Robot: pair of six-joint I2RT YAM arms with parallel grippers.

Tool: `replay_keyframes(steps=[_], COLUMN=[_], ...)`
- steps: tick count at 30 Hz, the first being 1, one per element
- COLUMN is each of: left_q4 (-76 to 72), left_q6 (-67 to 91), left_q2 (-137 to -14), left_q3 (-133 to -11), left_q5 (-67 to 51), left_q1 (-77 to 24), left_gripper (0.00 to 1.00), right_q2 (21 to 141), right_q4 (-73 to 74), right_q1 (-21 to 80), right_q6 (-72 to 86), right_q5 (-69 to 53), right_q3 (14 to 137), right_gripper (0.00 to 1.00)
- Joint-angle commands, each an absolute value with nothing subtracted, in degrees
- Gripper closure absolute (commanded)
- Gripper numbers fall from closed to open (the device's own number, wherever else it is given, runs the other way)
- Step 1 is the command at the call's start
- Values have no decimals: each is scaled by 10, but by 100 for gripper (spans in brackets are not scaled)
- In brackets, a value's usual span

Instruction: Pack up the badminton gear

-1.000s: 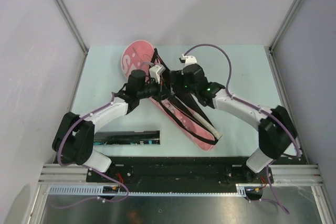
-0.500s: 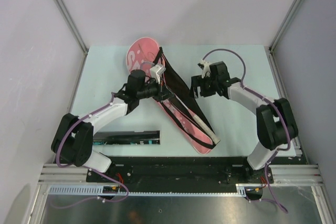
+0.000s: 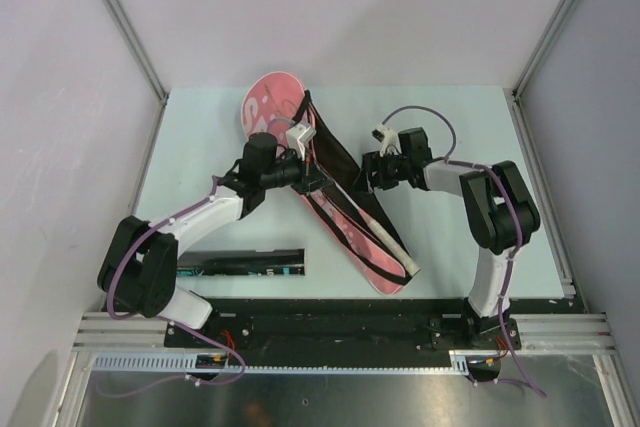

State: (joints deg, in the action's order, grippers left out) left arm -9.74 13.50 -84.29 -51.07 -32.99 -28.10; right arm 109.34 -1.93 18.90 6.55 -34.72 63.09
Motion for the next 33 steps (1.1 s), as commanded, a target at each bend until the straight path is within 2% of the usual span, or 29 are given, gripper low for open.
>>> replay_keyframes(steps=[1, 5, 6, 8, 12, 17, 21, 24, 31, 33], left_q4=[-159, -158, -158, -158, -156, -156, -156, -155, -129, -129], left_q6=[120, 123, 122, 120, 131, 224, 283, 315, 325, 314], left_q2=[-809, -806, -802, -800, -795, -771, -744, -742, -753, -757], left_q3=[-531, -529, -526, -524, -519, -501, -482, -479, -447, -437], left_q5=[-356, -359, -353, -350, -317, -202, -179, -197, -201, -196], left_q1=[-284, -284, -284, -284, -284, -283, -282, -282, -264, -257], left_gripper=[100, 100, 100, 100, 100, 100, 100, 100, 100, 100], right_q2=[1149, 1184, 1188, 1175, 1101, 1008, 1014, 1035, 1087, 1085], right_q4=[-125, -189, -205, -212, -181, 36, 238, 271, 276, 262], right_q1=[189, 196, 199, 201, 193, 220, 293, 336, 359, 359], right_q6=[92, 128, 133, 147, 163, 102, 69, 57, 47, 53], right_q5=[-401, -431, -436, -424, -376, -202, -35, 22, 80, 69], right_q3=[662, 668, 673, 673, 689, 817, 918, 931, 919, 904], right_gripper=[23, 33, 45, 58, 100, 100, 100, 100, 99, 91])
